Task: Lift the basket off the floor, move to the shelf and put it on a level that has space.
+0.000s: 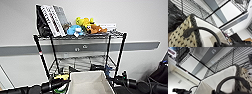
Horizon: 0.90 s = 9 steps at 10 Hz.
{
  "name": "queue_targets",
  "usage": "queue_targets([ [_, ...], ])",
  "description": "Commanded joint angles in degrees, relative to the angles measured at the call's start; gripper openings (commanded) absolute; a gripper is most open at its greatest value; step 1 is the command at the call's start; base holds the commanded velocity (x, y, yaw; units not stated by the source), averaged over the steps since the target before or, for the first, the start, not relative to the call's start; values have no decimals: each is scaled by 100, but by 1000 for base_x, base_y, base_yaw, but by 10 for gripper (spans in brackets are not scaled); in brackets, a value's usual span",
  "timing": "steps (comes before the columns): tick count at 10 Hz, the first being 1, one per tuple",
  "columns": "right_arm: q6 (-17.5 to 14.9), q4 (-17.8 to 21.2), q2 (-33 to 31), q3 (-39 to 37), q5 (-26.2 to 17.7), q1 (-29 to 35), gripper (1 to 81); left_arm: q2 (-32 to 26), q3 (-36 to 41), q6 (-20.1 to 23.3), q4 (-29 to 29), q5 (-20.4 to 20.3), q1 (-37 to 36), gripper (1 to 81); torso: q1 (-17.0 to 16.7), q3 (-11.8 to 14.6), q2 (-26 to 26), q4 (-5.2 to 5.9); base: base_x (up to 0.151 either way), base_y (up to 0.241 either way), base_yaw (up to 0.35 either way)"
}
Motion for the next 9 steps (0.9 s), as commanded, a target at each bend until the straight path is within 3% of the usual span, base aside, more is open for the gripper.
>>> queue_targets([
  [1,85,50,-165,487,145,1084,10,-231,523,-90,20,-66,-1078,10,0,0,0,0,121,0,0],
  [9,217,58,-279,663,118,1383,10,-398,717,-240,20,-48,-1360,10,0,0,0,0,121,0,0],
])
